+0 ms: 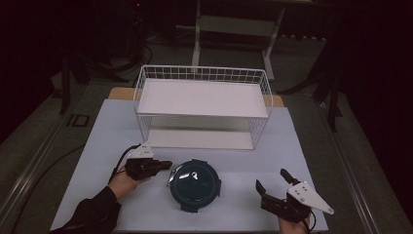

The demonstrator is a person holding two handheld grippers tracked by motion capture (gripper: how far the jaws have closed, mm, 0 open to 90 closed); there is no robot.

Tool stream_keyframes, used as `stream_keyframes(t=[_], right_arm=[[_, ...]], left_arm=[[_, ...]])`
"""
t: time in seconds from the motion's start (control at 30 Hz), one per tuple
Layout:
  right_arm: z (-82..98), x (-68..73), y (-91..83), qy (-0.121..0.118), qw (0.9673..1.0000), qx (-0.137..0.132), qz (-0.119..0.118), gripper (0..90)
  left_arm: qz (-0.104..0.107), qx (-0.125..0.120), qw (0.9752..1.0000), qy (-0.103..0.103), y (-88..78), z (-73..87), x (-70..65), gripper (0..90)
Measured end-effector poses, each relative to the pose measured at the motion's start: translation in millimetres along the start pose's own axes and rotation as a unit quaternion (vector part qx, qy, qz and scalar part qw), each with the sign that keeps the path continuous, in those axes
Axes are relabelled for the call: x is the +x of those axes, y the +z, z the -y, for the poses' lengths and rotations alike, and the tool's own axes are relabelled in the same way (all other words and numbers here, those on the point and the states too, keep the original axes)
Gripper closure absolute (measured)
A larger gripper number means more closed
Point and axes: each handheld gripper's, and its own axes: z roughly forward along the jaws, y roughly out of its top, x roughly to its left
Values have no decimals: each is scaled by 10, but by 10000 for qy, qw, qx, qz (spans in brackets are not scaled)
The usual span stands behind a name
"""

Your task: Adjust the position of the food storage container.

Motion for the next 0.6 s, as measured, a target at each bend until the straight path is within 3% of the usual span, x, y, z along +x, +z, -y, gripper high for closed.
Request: stream_keyframes(t=[0.2, 0.6], right_arm=[[5, -4, 8, 10, 10000, 17, -22, 118], [6, -4, 17, 14, 10000, 35, -45, 118]], left_arm=[[197, 84, 9997, 111, 48, -18, -37, 899], [176, 151, 9996, 144, -1, 14, -104, 899]])
